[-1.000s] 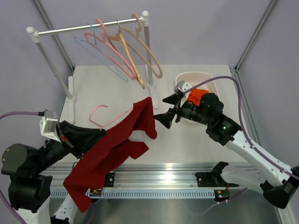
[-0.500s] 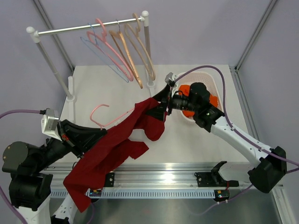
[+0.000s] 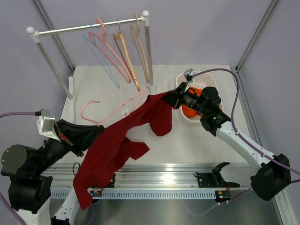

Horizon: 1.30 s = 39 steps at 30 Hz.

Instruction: Remove the t-shirt from the hanger

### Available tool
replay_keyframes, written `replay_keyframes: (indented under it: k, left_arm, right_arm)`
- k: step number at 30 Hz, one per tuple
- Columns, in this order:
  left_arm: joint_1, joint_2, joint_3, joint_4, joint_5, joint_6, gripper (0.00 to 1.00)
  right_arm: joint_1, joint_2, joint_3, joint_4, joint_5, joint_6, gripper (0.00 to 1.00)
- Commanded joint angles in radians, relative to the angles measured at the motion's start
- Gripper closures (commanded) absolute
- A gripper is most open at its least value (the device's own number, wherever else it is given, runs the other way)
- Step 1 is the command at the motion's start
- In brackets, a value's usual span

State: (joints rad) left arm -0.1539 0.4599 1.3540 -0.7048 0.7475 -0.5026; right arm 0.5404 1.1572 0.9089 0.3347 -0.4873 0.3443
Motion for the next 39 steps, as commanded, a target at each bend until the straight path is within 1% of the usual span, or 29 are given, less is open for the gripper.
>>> replay_keyframes:
  k: [1,3,5,8,9,11,12,13,16,17,18,19,20,21,22,23,24,25,26,28,29,30,32,33,34,35,36,38,39]
  left_arm:
    - [-0.006,-0.029,0.079,0.085,-0.063,-0.011,1.0]
    - [-0.006,-0.027,0.092,0.134,-0.066,-0.033,1.0]
    - [-0.006,-0.023,0.118,0.162,-0.057,-0.053,1.0]
    - [-0.006,0.003,0.163,0.16,-0.04,-0.063,1.0]
    - [-0.006,0.009,0.148,0.162,-0.042,-0.066,1.0]
    - [-0.003,-0.001,0.107,0.201,-0.072,-0.079,1.0]
    - [-0.003,-0.007,0.08,0.224,-0.08,-0.086,1.0]
    - [-0.003,-0.015,0.033,0.261,-0.097,-0.102,1.0]
    - [-0.001,-0.026,-0.036,0.316,-0.158,-0.108,1.0]
    - [-0.001,-0.023,-0.039,0.317,-0.178,-0.105,1.0]
    - [-0.001,-0.02,-0.036,0.317,-0.195,-0.09,1.0]
    - [-0.001,-0.007,-0.02,0.317,-0.201,-0.08,1.0]
    - [-0.001,-0.007,-0.013,0.315,-0.201,-0.068,1.0]
    - [-0.001,-0.009,-0.012,0.314,-0.23,-0.045,1.0]
    - [-0.001,-0.01,-0.01,0.298,-0.244,-0.033,1.0]
    - [-0.003,-0.016,-0.007,0.286,-0.25,-0.021,1.0]
    - [-0.001,-0.021,-0.012,0.265,-0.254,-0.004,1.0]
    - [-0.001,-0.029,-0.022,0.255,-0.261,0.001,1.0]
    - [-0.001,-0.053,-0.057,0.249,-0.272,0.006,1.0]
    - [-0.001,-0.076,-0.088,0.199,-0.298,0.027,1.0]
    - [-0.001,-0.098,-0.114,0.177,-0.309,0.036,1.0]
    - [-0.001,-0.108,-0.125,0.142,-0.333,0.054,1.0]
    - [-0.003,-0.138,-0.138,0.099,-0.353,0.073,1.0]
    - [-0.003,-0.145,-0.138,0.064,-0.373,0.088,1.0]
    - [-0.006,-0.151,-0.136,0.048,-0.39,0.098,1.0]
    - [-0.009,-0.158,-0.135,0.035,-0.402,0.104,1.0]
    - [-0.018,-0.168,-0.138,0.019,-0.419,0.114,1.0]
    - [-0.024,-0.178,-0.15,0.018,-0.43,0.121,1.0]
    - [-0.03,-0.179,-0.157,0.016,-0.431,0.124,1.0]
  right_arm:
    - [-0.06,0.012,-0.016,0.017,0.096,0.041,1.0]
    - [-0.057,0.041,-0.044,0.062,0.006,0.076,1.0]
    - [-0.046,0.048,-0.071,0.055,0.021,0.065,1.0]
    - [0.05,0.02,-0.084,0.007,0.045,0.001,1.0]
    - [0.15,0.019,-0.074,-0.006,0.067,-0.031,1.0]
    - [0.274,0.032,-0.033,-0.077,0.123,-0.066,1.0]
    - [0.332,0.036,-0.022,-0.086,0.14,-0.085,1.0]
    - [0.421,0.045,-0.012,-0.073,0.148,-0.077,1.0]
    - [0.509,0.035,0.007,-0.037,0.122,-0.03,1.0]
    - [0.516,0.023,0.015,-0.058,0.156,-0.039,1.0]
    - [0.52,0.006,0.025,-0.119,0.189,-0.044,1.0]
    - [0.52,-0.038,0.047,-0.199,0.29,-0.069,1.0]
    - [0.518,-0.065,0.06,-0.2,0.341,-0.086,1.0]
    - [0.518,-0.086,0.096,-0.274,0.405,-0.102,1.0]
    - [0.518,-0.126,0.119,-0.31,0.468,-0.117,1.0]
    - [0.518,-0.146,0.142,-0.341,0.572,-0.143,1.0]
    - [0.517,-0.168,0.18,-0.394,0.616,-0.157,1.0]
    - [0.517,-0.198,0.2,-0.404,0.654,-0.171,1.0]
    - [0.517,-0.211,0.223,-0.414,0.738,-0.204,1.0]
    - [0.517,-0.221,0.333,-0.462,0.83,-0.249,1.0]
    - [0.514,-0.22,0.372,-0.467,0.937,-0.307,1.0]
    - [0.509,-0.217,0.445,-0.445,0.978,-0.336,1.0]
    - [0.465,-0.186,0.531,-0.413,1.026,-0.442,1.0]
    - [0.443,-0.163,0.644,-0.399,1.033,-0.467,1.0]
    - [0.42,-0.102,0.709,-0.404,1.038,-0.506,1.0]
    - [0.391,-0.068,0.772,-0.414,1.029,-0.516,1.0]
    - [0.333,-0.036,0.886,-0.428,1.015,-0.524,1.0]
    - [0.281,0.056,0.991,-0.44,0.968,-0.531,1.0]
    - [0.259,0.091,1.1,-0.45,0.96,-0.539,1.0]
